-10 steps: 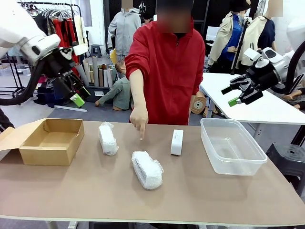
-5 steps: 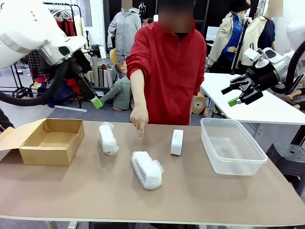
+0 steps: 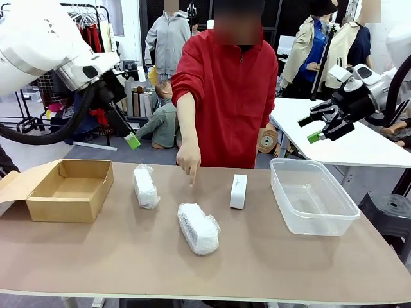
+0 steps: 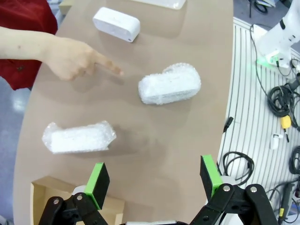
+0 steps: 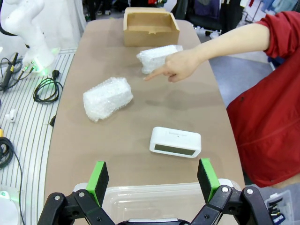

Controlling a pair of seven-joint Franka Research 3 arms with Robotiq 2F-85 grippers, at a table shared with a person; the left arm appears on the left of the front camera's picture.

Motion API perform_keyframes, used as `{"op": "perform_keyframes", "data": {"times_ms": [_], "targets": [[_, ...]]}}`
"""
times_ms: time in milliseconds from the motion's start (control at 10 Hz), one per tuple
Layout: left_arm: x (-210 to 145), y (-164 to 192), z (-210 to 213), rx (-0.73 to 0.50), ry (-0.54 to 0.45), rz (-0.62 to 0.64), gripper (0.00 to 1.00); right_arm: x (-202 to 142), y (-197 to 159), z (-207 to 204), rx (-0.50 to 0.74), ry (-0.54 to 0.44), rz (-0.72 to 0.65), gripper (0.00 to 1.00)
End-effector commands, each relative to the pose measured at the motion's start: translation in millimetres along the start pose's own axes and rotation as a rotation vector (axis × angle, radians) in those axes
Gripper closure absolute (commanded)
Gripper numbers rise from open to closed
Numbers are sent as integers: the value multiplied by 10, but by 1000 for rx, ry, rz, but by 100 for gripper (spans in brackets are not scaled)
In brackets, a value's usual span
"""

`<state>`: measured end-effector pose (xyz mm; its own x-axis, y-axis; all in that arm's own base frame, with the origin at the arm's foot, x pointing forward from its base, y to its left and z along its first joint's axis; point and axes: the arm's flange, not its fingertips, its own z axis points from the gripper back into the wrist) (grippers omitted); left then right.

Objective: Separate and place wrapped and unwrapped clocks.
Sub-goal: Pick up the Digital clock indicated by the person.

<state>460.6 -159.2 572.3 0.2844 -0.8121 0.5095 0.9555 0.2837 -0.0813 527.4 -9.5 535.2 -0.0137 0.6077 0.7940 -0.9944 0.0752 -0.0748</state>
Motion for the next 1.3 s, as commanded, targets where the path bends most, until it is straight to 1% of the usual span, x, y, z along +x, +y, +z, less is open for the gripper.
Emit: {"op": "perform_keyframes", "data": {"times_ms": [0, 200, 300, 400, 600, 800, 1000, 1100, 1200], "targets": [[8, -8, 32, 3, -2, 3, 0, 4, 0, 5, -1, 0, 0, 0], [-5, 6, 7, 1, -1, 1, 0, 4, 0, 5, -1, 0, 0, 0], [67, -85, -113, -5, 23, 48, 0, 4, 0, 5, -1, 0, 0, 0], [160, -199, -223, 9, 70, 135, 0, 4, 0, 5, -1, 0, 0, 0], [341, -442, -326, 52, 93, 293, 0, 4, 0, 5, -1, 0, 0, 0], [582, -742, -487, 89, 120, 418, 0, 4, 0, 5, -1, 0, 0, 0], [753, -986, -716, 117, 169, 483, 0, 4, 0, 5, -1, 0, 0, 0], [850, -1095, -890, 94, 178, 478, 0, 4, 0, 5, -1, 0, 0, 0], [958, -1221, -1141, 69, 195, 499, 0, 4, 0, 5, -1, 0, 0, 0]]}}
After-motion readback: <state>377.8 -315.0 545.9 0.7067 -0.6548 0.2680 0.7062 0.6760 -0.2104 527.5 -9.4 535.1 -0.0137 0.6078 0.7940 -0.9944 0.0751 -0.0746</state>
